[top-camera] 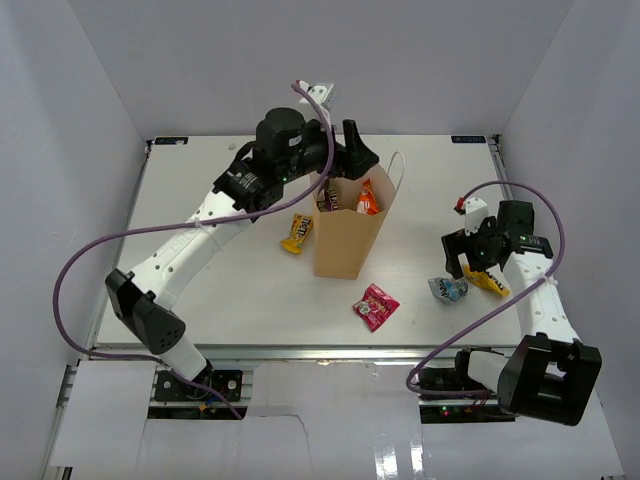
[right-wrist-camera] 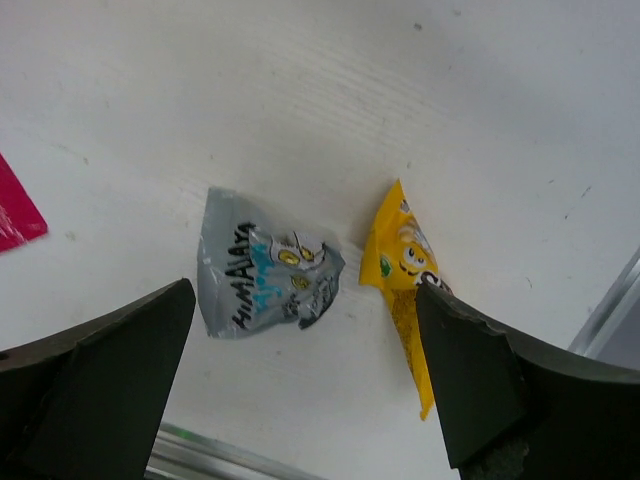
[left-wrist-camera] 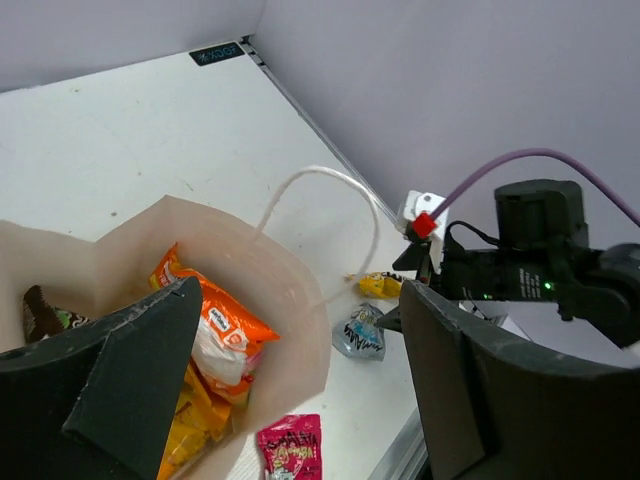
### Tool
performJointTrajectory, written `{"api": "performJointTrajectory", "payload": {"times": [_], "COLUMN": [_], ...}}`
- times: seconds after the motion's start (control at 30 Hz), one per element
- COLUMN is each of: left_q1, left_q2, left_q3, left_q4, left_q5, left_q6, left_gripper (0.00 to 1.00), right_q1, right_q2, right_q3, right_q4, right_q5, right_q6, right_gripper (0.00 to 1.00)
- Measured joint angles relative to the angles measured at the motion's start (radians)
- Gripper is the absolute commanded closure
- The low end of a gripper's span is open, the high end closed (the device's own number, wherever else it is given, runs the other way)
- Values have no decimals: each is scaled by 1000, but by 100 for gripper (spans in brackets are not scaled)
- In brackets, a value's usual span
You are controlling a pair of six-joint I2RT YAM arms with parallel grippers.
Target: Place the snacks into the paper bag
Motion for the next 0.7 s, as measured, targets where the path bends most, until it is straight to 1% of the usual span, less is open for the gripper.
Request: {"api": "performJointTrajectory", "payload": {"times": [0.07, 0.13, 0.17, 0.3, 0.33, 0.37, 0.43, 0.47, 0.5, 0.57, 0.6, 0.63, 0.67, 0.7], "left_q1": [0, 0, 0, -1, -1, 0, 0, 0, 0, 0, 0, 0, 0, 0], "left_q2": [-68, -171, -236, -514, -579, -658, -759, -796, -824, -849, -851, -848, -844, -844], "left_q3": [-51, -144, -210, -451, -509, -580, -694, -743, -798, -888, -921, -970, -1003, -1034], "left_q4": [14, 23, 45, 50, 56, 63, 69, 66, 69, 61, 55, 49, 42, 30], "left_q5": [-8, -32, -56, -171, -199, -237, -285, -305, -323, -351, -363, -372, -378, -384], "left_q6": [19, 35, 44, 52, 47, 33, 2, -16, -36, -74, -97, -115, -132, -151], "left_gripper": [6, 4, 2, 2, 2, 2, 2, 2, 2, 2, 2, 2, 2, 2], "right_q1": [-3, -6, -6, -25, -29, -33, -36, -37, -37, -37, -37, -37, -37, -38], "right_q2": [14, 25, 32, 98, 118, 146, 191, 214, 237, 284, 306, 326, 346, 361], "right_q3": [4, 5, 6, 23, 26, 26, 26, 26, 26, 26, 26, 26, 26, 24], "right_q4": [-40, -71, -75, -69, -56, -39, -11, 4, 22, 50, 62, 72, 82, 90], "right_q5": [13, 26, 45, 114, 128, 152, 187, 201, 214, 234, 247, 255, 264, 271], "right_q6": [-65, -133, -158, -203, -207, -211, -219, -221, -224, -229, -230, -234, -237, -239], "right_gripper": [4, 4, 4, 0, 1, 4, 10, 13, 19, 25, 32, 35, 43, 47]}}
